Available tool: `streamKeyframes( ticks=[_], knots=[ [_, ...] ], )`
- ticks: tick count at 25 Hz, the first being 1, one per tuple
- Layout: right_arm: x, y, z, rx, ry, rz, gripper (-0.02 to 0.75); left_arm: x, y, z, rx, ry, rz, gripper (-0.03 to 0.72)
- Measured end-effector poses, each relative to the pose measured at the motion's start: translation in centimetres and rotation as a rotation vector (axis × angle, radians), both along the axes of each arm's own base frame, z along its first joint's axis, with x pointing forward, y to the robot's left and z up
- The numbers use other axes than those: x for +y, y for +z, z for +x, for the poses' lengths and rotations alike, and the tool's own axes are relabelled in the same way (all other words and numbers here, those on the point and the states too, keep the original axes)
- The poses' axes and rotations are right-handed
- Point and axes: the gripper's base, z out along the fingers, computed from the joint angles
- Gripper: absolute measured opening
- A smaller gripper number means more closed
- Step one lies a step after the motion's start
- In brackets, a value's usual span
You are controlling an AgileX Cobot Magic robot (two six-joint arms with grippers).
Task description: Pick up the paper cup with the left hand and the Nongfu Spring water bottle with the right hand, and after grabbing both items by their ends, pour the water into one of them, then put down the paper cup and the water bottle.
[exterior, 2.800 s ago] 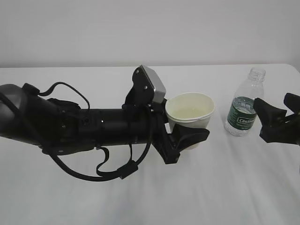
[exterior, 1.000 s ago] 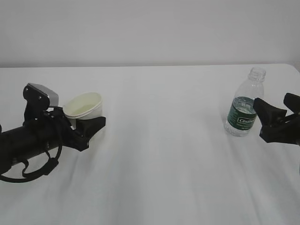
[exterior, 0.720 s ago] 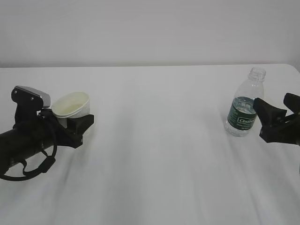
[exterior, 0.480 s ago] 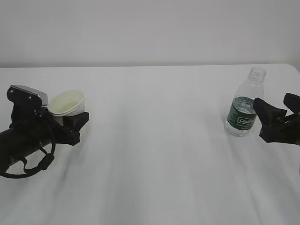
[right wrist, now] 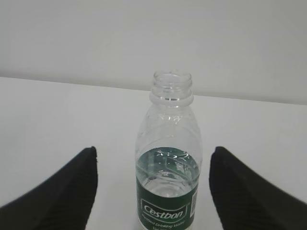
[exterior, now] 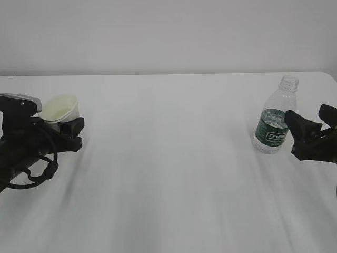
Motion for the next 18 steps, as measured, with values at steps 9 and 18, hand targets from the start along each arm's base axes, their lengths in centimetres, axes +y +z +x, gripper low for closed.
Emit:
streamKeyframes(
  ticks=[9, 18],
  knots=[
    [0.0, 0.0, 0.0, 0.000, 0.002, 0.000, 0.544, -0.6, -0.3, 2.0, -0.039, -0.002, -0.003, 0.431],
    [0.0, 0.0, 0.0, 0.000, 0.002, 0.000, 0.544, -1.1, -1.8, 4.2, -0.048, 0.003, -0.002, 0.430]
  ],
)
